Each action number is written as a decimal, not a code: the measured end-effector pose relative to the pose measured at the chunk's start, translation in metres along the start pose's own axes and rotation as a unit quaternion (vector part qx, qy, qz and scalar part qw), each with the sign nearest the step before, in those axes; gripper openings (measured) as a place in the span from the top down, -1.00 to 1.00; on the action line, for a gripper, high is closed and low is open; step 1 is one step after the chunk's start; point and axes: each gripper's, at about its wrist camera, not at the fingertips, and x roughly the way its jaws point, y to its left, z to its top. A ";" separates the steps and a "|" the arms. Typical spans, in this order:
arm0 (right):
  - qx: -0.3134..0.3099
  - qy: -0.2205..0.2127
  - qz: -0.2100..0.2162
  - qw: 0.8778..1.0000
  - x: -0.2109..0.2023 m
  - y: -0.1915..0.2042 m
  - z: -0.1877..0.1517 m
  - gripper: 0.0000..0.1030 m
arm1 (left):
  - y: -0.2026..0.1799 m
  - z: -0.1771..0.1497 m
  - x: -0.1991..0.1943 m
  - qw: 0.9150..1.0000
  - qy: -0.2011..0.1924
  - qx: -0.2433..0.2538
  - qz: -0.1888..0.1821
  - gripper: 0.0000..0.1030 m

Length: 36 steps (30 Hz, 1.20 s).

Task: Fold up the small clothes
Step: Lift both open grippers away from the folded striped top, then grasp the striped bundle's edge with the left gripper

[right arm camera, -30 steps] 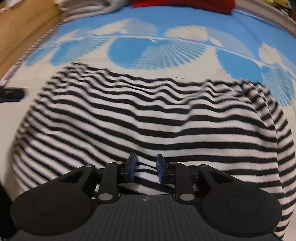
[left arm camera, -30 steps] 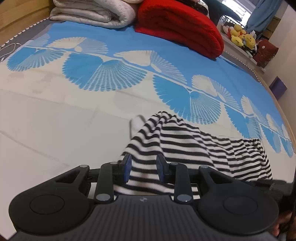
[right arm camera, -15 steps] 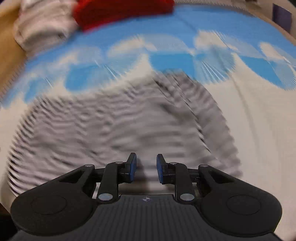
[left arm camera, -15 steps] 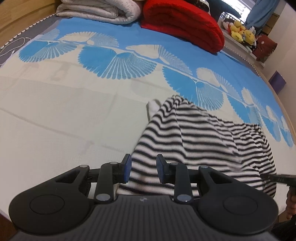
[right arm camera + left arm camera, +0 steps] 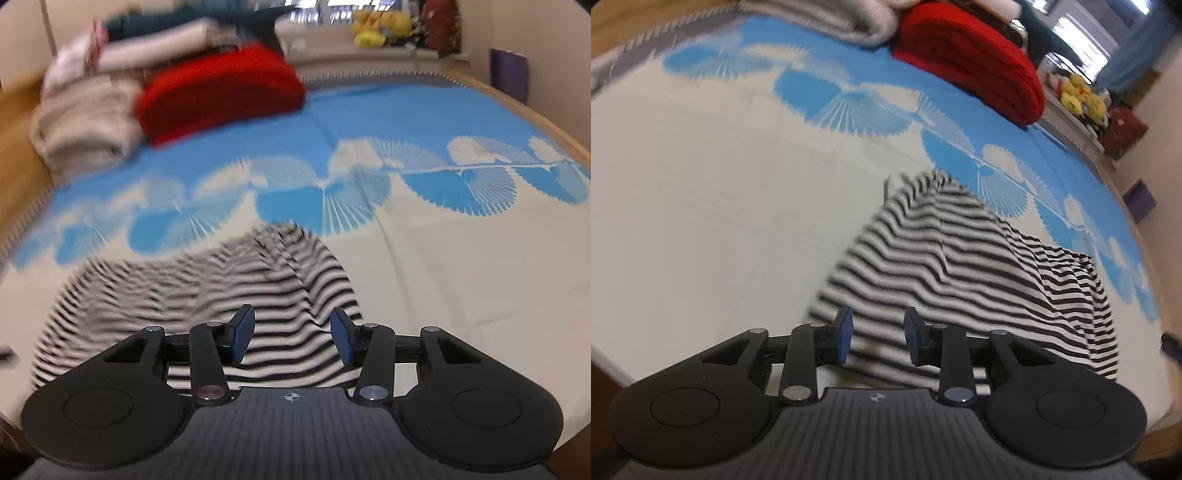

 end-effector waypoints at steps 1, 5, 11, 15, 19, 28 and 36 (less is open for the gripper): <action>0.011 -0.009 0.005 1.000 -0.006 -0.002 -0.006 0.08 | 0.001 -0.004 0.002 1.000 0.005 -0.009 0.001 0.19; 0.025 0.019 -0.010 0.999 0.001 -0.008 -0.023 0.08 | -0.004 -0.013 0.013 1.000 0.021 -0.002 0.013 0.06; -0.018 0.018 -0.060 0.998 0.014 -0.012 -0.024 0.08 | 0.002 -0.017 0.031 0.998 0.045 -0.032 0.018 -0.20; -0.011 0.017 -0.053 0.998 0.017 -0.014 -0.023 0.08 | 0.009 -0.021 0.042 0.996 0.068 -0.063 0.016 -0.22; -0.014 0.013 -0.050 0.999 0.018 -0.012 -0.022 0.08 | 0.007 -0.022 0.047 0.996 0.071 -0.053 0.022 -0.23; -0.014 0.014 -0.053 0.998 0.017 -0.010 -0.022 0.08 | 0.007 -0.024 0.055 0.994 0.086 -0.062 0.016 -0.36; -0.013 0.017 -0.056 0.998 0.017 -0.011 -0.023 0.08 | 0.018 -0.023 0.062 0.990 0.067 -0.128 -0.001 -0.40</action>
